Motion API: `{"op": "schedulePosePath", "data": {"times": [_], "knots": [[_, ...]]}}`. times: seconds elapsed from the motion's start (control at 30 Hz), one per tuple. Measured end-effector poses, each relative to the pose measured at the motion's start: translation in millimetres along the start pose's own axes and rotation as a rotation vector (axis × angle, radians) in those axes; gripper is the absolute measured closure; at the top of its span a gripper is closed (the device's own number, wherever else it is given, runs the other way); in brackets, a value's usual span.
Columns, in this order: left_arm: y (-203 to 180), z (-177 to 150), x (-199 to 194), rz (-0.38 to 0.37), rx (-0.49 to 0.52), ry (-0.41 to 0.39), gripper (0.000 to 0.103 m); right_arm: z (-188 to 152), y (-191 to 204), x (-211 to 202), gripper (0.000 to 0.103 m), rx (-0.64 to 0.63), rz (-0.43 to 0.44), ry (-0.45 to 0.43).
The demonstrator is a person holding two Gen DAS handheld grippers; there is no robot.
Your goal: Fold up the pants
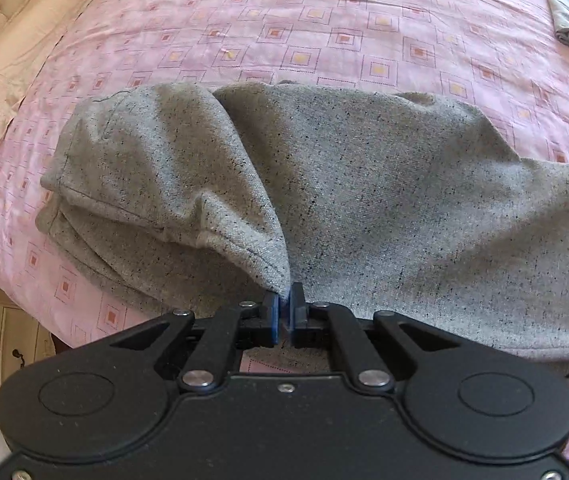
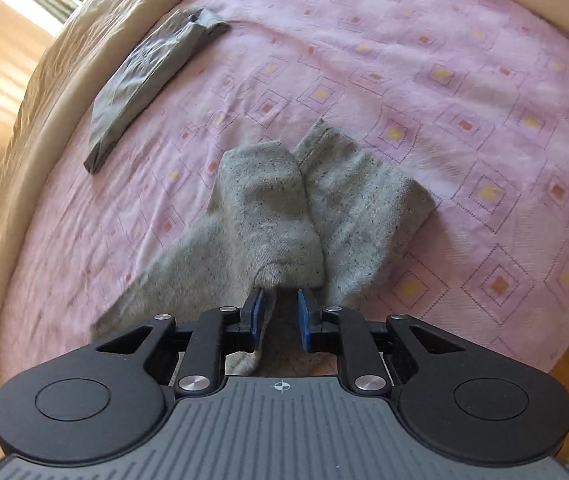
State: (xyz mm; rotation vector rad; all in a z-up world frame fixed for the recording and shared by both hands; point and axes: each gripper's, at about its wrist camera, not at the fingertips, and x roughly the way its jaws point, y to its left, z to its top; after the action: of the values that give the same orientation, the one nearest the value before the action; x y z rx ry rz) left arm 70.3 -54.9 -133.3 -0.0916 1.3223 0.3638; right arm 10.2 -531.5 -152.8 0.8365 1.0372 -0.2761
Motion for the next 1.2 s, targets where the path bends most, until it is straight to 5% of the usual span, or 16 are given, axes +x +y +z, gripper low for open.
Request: {"op": "schedulePosePath", "data": {"times": [0.1, 0.2, 0.53, 0.57, 0.6, 0.77, 0.83, 0.97, 1.2], "knots": [[-0.6, -3.9, -6.7, 0.011, -0.028, -0.019, 0.097, 1.8, -11.0, -1.2, 0.085, 0.127, 0.098, 0.036], [-1.4, -6.6, -13.2, 0.027, -0.037, -0.032, 0.097, -1.5, -8.8, -1.9, 0.073, 0.161, 0.162, 0.037], [-6.0, -8.8, -19.0, 0.059, -0.039, -0.051, 0.097, 15.0, -21.9, 29.3, 0.073, 0.226, 0.06, 0.011], [-5.3, -8.9, -20.5, 0.058, -0.043, -0.055, 0.097, 16.1, -20.5, 26.4, 0.089, 0.2, 0.052, -0.019], [-4.5, -8.7, -25.2, 0.05, -0.046, -0.068, 0.097, 17.3, -12.9, 18.2, 0.093, 0.124, 0.048, -0.073], [-5.0, -21.0, -49.6, 0.047, -0.008, -0.138, 0.097, -9.2, 46.9, -43.1, 0.093, -0.524, -0.074, -0.294], [-6.2, -27.7, -34.3, 0.051, -0.001, -0.094, 0.097, -25.0, 44.4, -27.4, 0.093, -0.706, -0.193, -0.256], [-13.4, -35.6, -5.7, 0.074, 0.012, -0.017, 0.096, -30.6, 12.9, 19.9, 0.093, -0.694, -0.321, -0.088], [-18.9, -31.4, -12.8, 0.08, 0.041, -0.054, 0.096, -20.6, 17.5, 1.5, 0.093, -0.668, -0.263, -0.16]]}}
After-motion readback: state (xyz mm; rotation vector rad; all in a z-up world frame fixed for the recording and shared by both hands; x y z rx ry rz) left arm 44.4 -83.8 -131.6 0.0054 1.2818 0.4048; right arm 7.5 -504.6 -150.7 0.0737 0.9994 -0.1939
